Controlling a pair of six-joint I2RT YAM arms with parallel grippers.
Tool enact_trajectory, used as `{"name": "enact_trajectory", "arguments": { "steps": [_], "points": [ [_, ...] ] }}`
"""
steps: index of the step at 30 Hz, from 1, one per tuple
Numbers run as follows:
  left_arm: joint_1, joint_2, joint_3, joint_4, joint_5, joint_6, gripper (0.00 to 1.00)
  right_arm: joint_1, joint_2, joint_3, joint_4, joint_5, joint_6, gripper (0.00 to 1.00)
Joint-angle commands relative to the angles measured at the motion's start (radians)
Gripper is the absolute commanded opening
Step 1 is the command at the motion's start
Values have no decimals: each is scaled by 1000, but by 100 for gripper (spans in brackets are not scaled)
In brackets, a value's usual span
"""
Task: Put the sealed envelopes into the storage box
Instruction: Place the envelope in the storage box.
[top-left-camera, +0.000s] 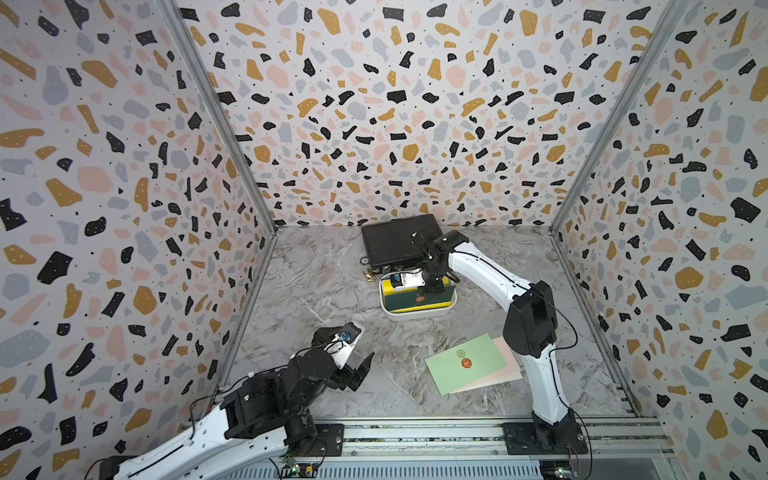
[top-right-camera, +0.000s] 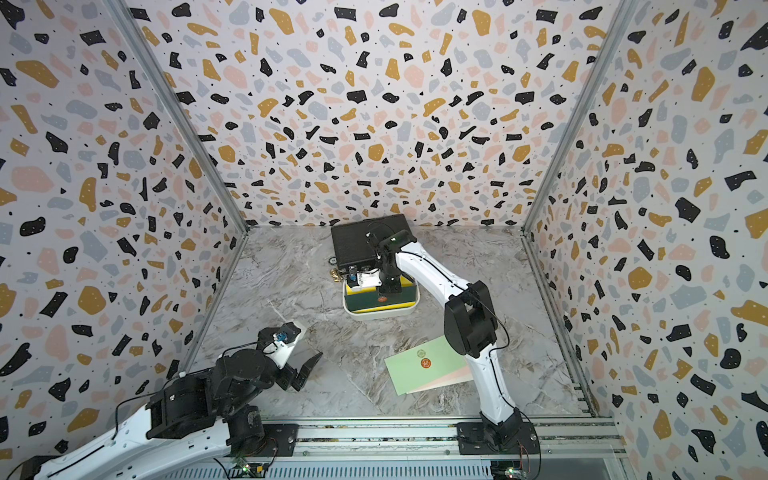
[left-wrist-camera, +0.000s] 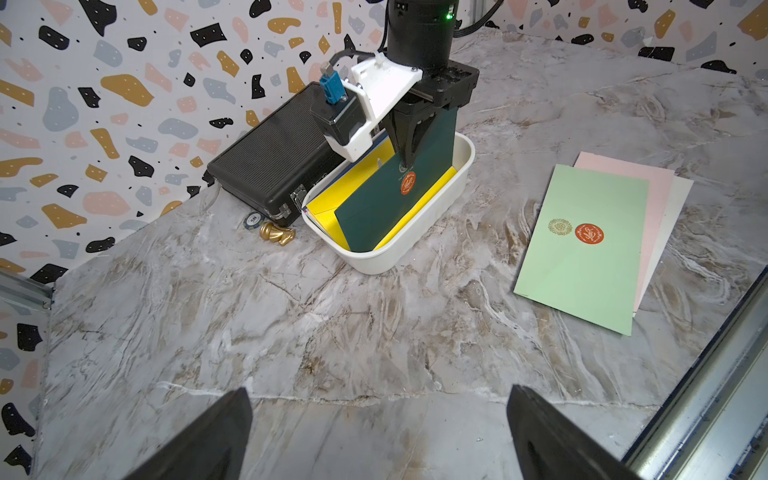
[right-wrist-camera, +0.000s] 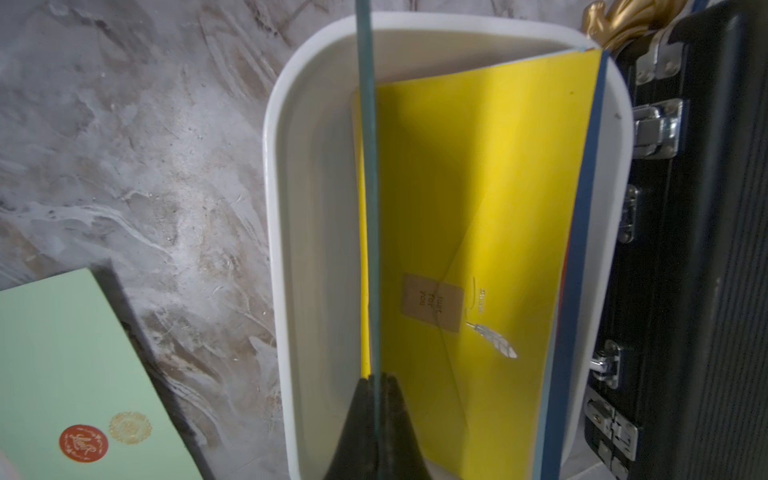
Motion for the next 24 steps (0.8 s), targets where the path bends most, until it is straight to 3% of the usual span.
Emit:
{"name": "enact_trajectory", "arguments": {
  "steps": [1, 11, 14, 20, 24],
  "points": [
    [10, -17, -1, 14, -20, -14, 99, -4, 3, 50, -34, 4, 29, 8],
    [13, -16, 1, 14, -6, -14, 99, -13, 57, 121, 19, 56, 87, 35],
    [14, -11, 2, 13, -9, -17, 99, -16, 62, 134, 72, 114, 125, 38],
    [14, 5, 30, -4, -30, -84, 99, -39, -4, 163, 158, 165, 335, 38],
    [14, 16, 68, -53, -63, -216, 99, -64, -188, -30, 289, 233, 611, 40]
  ]
}}
